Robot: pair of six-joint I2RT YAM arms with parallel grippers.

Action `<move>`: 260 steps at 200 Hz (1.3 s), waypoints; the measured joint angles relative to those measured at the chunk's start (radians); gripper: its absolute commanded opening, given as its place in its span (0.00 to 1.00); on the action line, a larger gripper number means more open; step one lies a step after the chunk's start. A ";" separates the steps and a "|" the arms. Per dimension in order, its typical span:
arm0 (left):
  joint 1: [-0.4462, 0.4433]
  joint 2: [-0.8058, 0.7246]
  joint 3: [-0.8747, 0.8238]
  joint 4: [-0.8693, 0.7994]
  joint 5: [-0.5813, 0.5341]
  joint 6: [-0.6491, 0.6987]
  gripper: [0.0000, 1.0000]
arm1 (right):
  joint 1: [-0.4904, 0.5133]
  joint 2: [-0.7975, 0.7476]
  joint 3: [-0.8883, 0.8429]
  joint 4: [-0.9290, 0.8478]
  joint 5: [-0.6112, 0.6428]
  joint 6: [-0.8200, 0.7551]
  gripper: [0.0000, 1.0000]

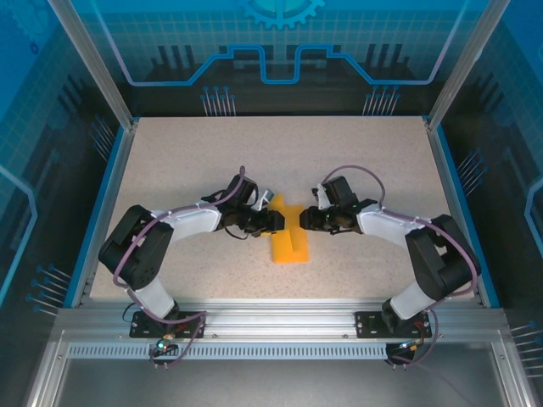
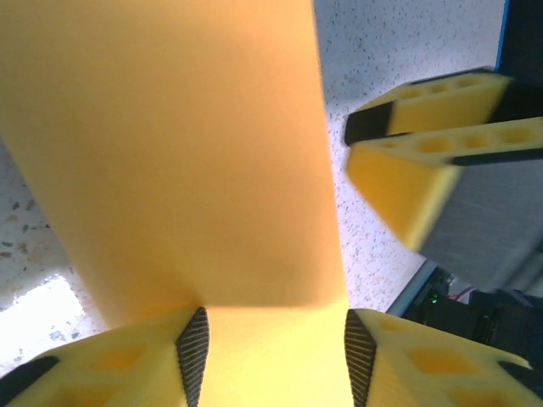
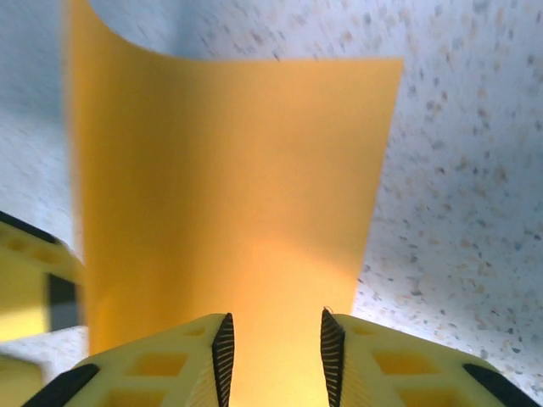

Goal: Fold a paper plane with a square sheet of paper (fold left side to right side)
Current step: First fold in half a square sheet of paper at the center of the table.

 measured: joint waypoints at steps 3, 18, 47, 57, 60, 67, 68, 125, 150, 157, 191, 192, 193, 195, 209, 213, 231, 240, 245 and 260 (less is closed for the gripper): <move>0.000 0.001 0.001 -0.001 -0.003 -0.010 0.36 | 0.000 -0.007 0.000 0.003 -0.004 0.006 0.43; -0.004 0.006 0.009 -0.005 -0.011 -0.009 0.27 | -0.001 -0.040 -0.010 0.037 -0.032 0.019 0.51; -0.013 0.011 0.014 -0.009 -0.023 -0.007 0.18 | -0.001 -0.061 -0.035 0.098 -0.099 0.057 0.60; -0.014 0.011 0.014 -0.013 -0.026 -0.009 0.18 | -0.001 -0.060 -0.039 0.114 -0.125 0.075 0.61; -0.014 0.011 0.014 -0.015 -0.027 -0.009 0.17 | -0.001 -0.058 -0.038 0.118 -0.132 0.077 0.61; -0.014 0.011 0.015 -0.019 -0.031 -0.009 0.17 | 0.000 -0.055 -0.038 0.132 -0.146 0.085 0.61; -0.014 0.011 0.015 -0.019 -0.031 -0.009 0.17 | 0.000 -0.054 -0.038 0.134 -0.147 0.085 0.61; -0.017 0.012 0.015 -0.025 -0.042 -0.009 0.17 | 0.020 0.026 -0.018 0.154 -0.202 0.112 0.46; -0.017 0.012 0.016 -0.027 -0.042 -0.009 0.17 | 0.023 0.039 -0.013 0.153 -0.217 0.116 0.27; -0.017 0.012 0.015 -0.029 -0.042 -0.009 0.17 | 0.023 0.042 -0.010 0.153 -0.218 0.116 0.22; -0.017 0.010 0.015 -0.036 -0.053 -0.003 0.27 | 0.023 0.054 0.013 0.124 -0.207 0.094 0.10; -0.017 0.009 0.015 -0.036 -0.053 -0.003 0.27 | 0.023 0.054 0.014 0.122 -0.207 0.092 0.09; -0.017 0.008 0.015 -0.038 -0.053 -0.005 0.28 | 0.023 0.055 0.015 0.121 -0.206 0.093 0.09; -0.017 0.008 0.015 -0.039 -0.056 -0.007 0.28 | 0.023 0.056 0.017 0.119 -0.204 0.093 0.09; -0.017 -0.005 0.015 -0.057 -0.072 -0.003 0.31 | 0.024 0.066 0.030 0.095 -0.185 0.079 0.07; -0.017 -0.010 0.015 -0.063 -0.078 0.000 0.33 | 0.024 0.070 0.034 0.087 -0.179 0.071 0.07; -0.017 -0.040 0.015 -0.087 -0.101 0.014 0.36 | 0.026 0.089 0.051 0.058 -0.152 0.051 0.05; -0.017 -0.054 0.015 -0.095 -0.112 0.016 0.36 | 0.026 0.098 0.058 0.041 -0.136 0.041 0.04; -0.017 -0.059 0.015 -0.099 -0.117 0.017 0.37 | 0.026 0.105 0.064 0.028 -0.129 0.037 0.03; -0.017 -0.064 0.016 -0.111 -0.134 0.021 0.42 | 0.027 0.124 0.084 0.000 -0.100 0.025 0.03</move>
